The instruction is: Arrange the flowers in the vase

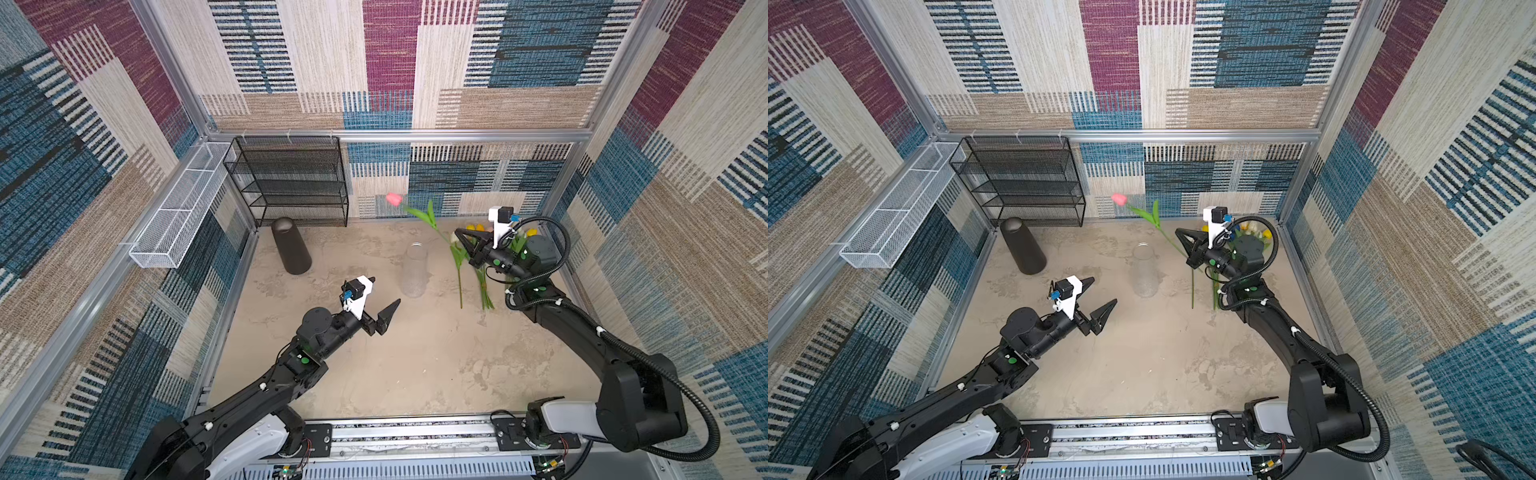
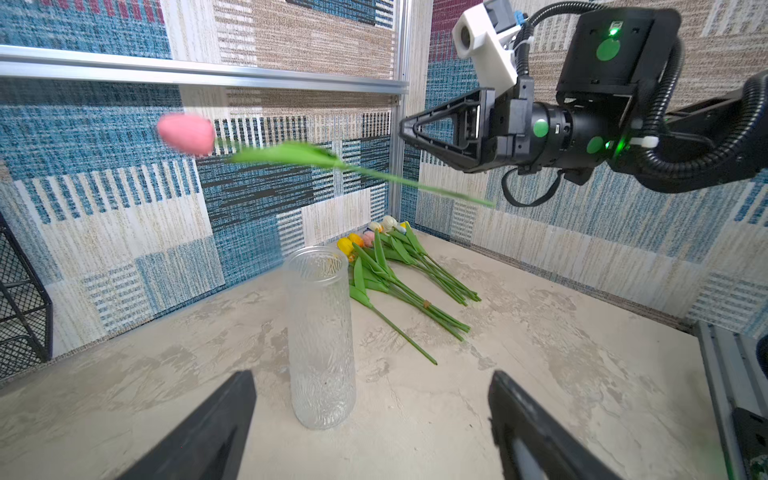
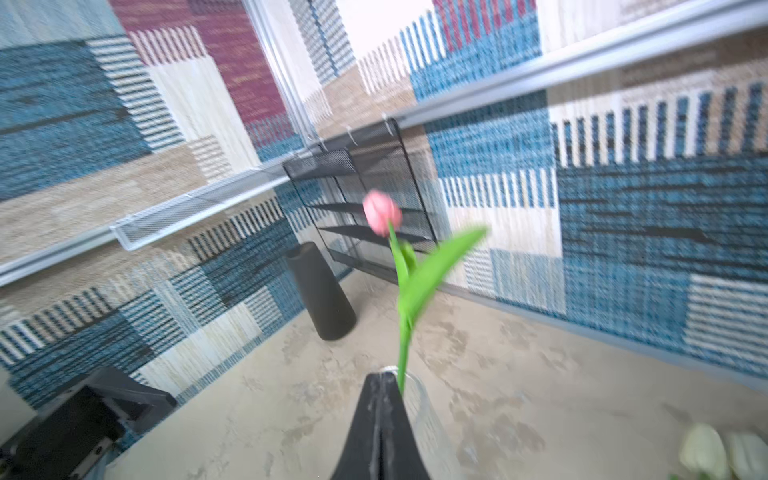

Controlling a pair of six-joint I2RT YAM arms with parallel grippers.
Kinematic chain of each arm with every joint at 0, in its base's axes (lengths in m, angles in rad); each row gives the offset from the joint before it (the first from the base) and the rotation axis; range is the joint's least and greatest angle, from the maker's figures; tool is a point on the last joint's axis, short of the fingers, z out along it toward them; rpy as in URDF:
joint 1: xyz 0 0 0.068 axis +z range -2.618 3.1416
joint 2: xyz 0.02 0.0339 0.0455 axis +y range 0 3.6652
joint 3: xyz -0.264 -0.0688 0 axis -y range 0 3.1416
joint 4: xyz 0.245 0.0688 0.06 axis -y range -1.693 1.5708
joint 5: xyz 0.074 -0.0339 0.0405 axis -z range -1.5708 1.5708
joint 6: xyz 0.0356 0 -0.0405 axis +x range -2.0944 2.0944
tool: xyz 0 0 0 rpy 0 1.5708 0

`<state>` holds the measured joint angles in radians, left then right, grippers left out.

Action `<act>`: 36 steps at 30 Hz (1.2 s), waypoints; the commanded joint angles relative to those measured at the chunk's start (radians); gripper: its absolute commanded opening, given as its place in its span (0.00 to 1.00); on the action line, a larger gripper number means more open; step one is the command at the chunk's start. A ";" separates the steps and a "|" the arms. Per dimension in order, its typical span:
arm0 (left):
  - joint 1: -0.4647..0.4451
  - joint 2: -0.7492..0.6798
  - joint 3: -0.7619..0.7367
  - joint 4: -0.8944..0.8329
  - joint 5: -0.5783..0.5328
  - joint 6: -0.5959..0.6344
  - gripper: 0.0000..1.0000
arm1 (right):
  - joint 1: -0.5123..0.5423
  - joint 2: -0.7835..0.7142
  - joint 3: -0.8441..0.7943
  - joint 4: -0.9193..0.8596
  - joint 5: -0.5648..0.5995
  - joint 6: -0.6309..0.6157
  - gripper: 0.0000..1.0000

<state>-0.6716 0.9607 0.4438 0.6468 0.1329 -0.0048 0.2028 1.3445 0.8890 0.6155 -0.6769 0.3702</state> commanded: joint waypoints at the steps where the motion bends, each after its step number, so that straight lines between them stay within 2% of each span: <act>1: 0.001 0.006 0.018 -0.001 -0.006 0.020 0.91 | 0.021 0.033 0.034 0.141 -0.085 0.065 0.00; 5: 0.001 -0.016 0.026 -0.016 0.014 0.008 0.91 | 0.044 0.006 0.004 0.070 -0.078 0.025 0.00; 10: 0.003 -0.067 -0.010 -0.067 -0.026 0.026 0.91 | 0.065 -0.053 -0.001 -0.282 0.106 -0.125 0.11; 12: 0.003 -0.074 -0.018 -0.089 -0.039 0.038 0.91 | 0.064 -0.051 -0.002 -0.398 0.129 -0.194 0.14; 15: 0.003 -0.080 -0.030 -0.103 -0.060 0.045 0.91 | 0.066 -0.032 0.008 -0.532 0.213 -0.221 0.18; 17: 0.004 -0.078 -0.038 -0.098 -0.083 0.052 0.91 | 0.069 -0.002 0.031 -0.594 0.237 -0.262 0.24; 19: 0.010 -0.066 -0.047 -0.079 -0.105 0.051 0.91 | 0.070 0.047 0.082 -0.654 0.389 -0.246 0.30; 21: 0.021 -0.045 -0.054 -0.049 -0.101 0.046 0.91 | 0.069 0.114 0.153 -0.681 0.462 -0.246 0.42; 22: 0.029 -0.031 -0.052 -0.044 -0.096 0.039 0.91 | 0.068 0.162 0.207 -0.694 0.485 -0.261 0.47; 24: 0.045 -0.002 -0.044 -0.004 -0.078 0.024 0.91 | 0.051 0.281 0.358 -0.749 0.481 -0.281 0.48; 27: 0.059 0.018 -0.023 -0.024 -0.067 0.011 0.91 | -0.006 0.521 0.612 -0.844 0.348 -0.318 0.49; 28: 0.062 0.022 -0.016 -0.054 -0.070 0.010 0.91 | -0.016 0.614 0.727 -0.907 0.327 -0.342 0.48; 31: 0.075 0.024 -0.001 -0.111 -0.078 0.003 0.91 | -0.023 0.894 1.086 -1.063 0.369 -0.419 0.48; 36: 0.089 0.012 0.011 -0.180 -0.083 -0.005 0.91 | -0.018 1.388 1.859 -1.312 0.343 -0.497 0.48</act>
<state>-0.5888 0.9791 0.4435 0.5098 0.0555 0.0025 0.1802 2.5584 2.4142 -0.4831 -0.3107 -0.0483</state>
